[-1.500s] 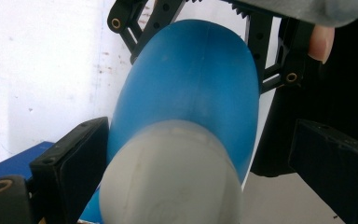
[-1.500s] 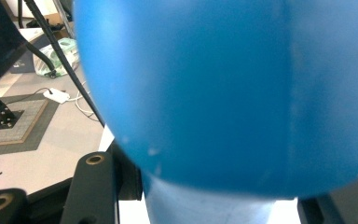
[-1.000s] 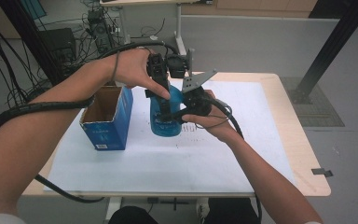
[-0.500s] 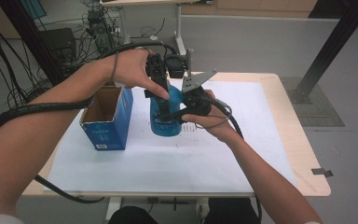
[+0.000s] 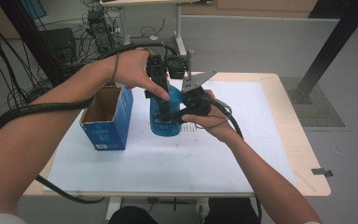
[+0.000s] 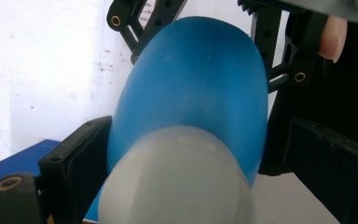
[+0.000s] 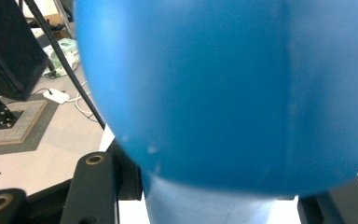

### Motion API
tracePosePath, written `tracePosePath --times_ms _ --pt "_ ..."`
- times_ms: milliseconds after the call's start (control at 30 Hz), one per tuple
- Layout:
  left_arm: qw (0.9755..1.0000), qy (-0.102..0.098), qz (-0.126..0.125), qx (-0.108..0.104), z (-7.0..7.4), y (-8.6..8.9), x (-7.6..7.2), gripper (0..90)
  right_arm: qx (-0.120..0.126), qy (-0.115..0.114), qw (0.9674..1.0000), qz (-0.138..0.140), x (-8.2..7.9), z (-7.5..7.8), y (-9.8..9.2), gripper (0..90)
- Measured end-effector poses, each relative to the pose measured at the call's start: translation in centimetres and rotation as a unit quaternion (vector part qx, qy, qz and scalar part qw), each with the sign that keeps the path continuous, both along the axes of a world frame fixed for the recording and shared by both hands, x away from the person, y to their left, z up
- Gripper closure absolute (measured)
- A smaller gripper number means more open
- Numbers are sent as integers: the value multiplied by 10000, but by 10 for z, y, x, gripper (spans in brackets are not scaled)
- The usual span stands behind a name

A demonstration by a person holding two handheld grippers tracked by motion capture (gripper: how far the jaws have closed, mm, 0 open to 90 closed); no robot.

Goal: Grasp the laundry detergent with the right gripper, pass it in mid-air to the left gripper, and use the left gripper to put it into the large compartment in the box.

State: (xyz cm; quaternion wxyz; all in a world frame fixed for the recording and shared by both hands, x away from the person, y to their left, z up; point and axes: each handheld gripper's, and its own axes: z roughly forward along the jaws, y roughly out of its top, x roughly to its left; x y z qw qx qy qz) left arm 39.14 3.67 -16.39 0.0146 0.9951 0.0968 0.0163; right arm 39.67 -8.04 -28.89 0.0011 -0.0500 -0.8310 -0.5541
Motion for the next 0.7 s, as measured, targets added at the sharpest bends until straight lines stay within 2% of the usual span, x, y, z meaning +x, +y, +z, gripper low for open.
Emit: tracePosePath --times_ms 233,700 --pt "10000 20 -41 26 0 -2 0 110 28 15 10000 57 -2 1 0 436" --pt "9998 114 -116 68 2 -5 1 238 94 14 9998 148 -3 3 -3 436"
